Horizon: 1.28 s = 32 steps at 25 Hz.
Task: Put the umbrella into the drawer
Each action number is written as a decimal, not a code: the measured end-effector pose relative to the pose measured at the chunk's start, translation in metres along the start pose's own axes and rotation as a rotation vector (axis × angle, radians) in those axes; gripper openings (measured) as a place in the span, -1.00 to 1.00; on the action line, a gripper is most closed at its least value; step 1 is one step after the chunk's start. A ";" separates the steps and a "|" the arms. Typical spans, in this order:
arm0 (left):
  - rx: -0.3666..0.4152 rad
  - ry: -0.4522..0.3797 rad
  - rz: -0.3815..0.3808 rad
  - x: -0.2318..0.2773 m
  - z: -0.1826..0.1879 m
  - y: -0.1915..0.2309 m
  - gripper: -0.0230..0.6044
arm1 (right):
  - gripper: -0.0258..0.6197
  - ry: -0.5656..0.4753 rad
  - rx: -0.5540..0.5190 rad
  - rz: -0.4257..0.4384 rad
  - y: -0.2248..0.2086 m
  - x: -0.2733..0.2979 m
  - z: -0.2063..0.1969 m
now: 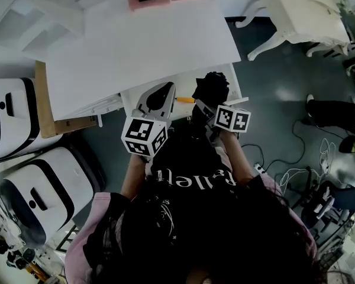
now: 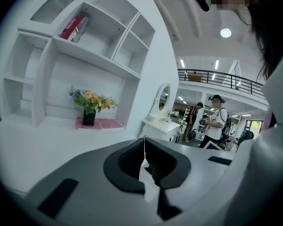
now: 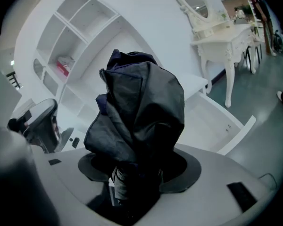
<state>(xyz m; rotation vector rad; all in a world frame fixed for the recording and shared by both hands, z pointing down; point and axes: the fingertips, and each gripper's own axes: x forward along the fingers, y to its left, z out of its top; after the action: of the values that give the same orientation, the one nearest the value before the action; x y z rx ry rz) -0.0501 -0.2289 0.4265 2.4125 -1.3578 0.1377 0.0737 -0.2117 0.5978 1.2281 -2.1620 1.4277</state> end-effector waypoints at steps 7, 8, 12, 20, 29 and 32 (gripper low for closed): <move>0.023 0.007 0.028 0.013 0.007 -0.006 -0.88 | -0.07 0.012 0.157 -0.023 -0.044 0.029 0.020; 0.023 0.008 0.032 0.014 0.008 -0.005 -0.87 | -0.07 0.013 0.167 -0.030 -0.049 0.033 0.022; 0.024 0.014 0.042 0.021 0.009 -0.004 -0.88 | -0.07 0.029 0.226 -0.054 -0.065 0.049 0.026; 0.034 0.033 0.025 0.030 0.005 -0.012 -0.87 | -0.07 0.073 0.409 -0.098 -0.088 0.074 0.006; 0.038 0.058 0.021 0.041 -0.001 -0.011 -0.88 | -0.07 0.040 0.649 -0.142 -0.116 0.088 0.001; 0.032 0.069 0.033 0.039 -0.005 -0.010 -0.87 | -0.07 0.027 0.705 -0.149 -0.123 0.093 0.003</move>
<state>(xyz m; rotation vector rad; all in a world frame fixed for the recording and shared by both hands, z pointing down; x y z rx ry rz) -0.0208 -0.2538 0.4391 2.3886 -1.3744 0.2510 0.1129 -0.2793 0.7306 1.5193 -1.5321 2.2072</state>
